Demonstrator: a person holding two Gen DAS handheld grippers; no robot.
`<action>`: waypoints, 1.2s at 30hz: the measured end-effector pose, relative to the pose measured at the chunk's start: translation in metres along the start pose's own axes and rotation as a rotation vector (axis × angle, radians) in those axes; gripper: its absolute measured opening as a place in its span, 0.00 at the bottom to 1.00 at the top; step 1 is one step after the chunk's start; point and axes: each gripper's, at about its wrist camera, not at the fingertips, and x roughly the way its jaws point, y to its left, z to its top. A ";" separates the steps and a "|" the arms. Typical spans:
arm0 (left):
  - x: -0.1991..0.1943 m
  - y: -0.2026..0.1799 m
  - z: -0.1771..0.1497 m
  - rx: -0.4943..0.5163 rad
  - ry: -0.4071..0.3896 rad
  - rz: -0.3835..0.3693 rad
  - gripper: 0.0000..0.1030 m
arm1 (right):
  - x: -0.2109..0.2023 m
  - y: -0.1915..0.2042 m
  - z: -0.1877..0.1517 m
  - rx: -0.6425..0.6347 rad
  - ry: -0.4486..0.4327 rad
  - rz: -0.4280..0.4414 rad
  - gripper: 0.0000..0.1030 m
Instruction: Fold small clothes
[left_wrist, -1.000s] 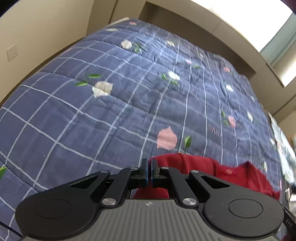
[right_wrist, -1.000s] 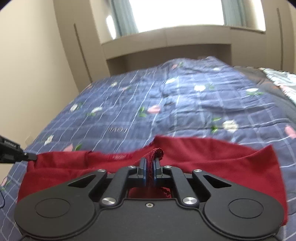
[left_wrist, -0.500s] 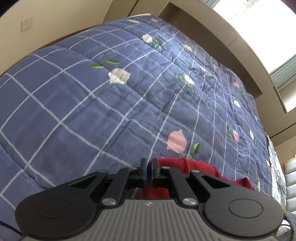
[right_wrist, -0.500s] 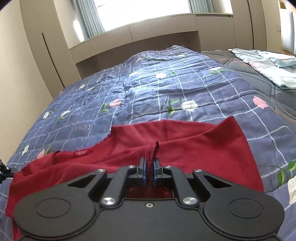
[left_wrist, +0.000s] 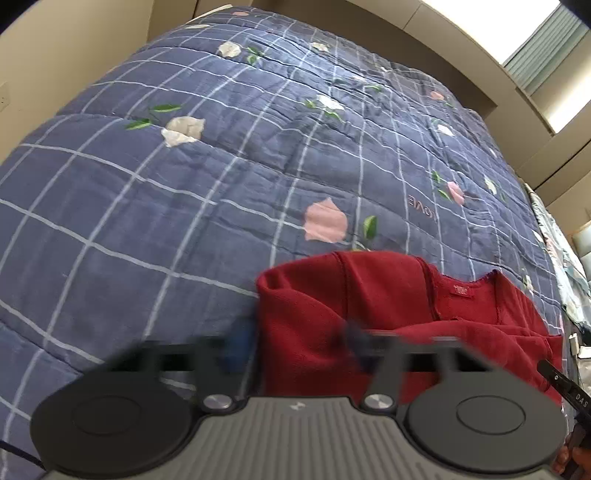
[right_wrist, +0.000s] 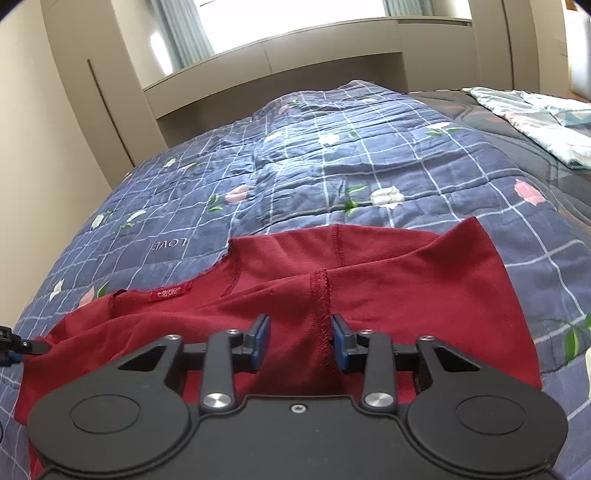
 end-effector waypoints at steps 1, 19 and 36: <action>0.000 0.000 -0.001 -0.008 -0.009 -0.005 0.12 | -0.002 0.001 0.001 -0.014 -0.007 -0.004 0.07; -0.004 0.023 -0.016 -0.139 -0.149 0.021 0.35 | -0.001 -0.003 -0.008 -0.049 0.005 -0.053 0.07; -0.059 -0.028 -0.133 0.293 -0.268 0.221 1.00 | -0.011 0.004 -0.026 -0.096 0.036 -0.053 0.78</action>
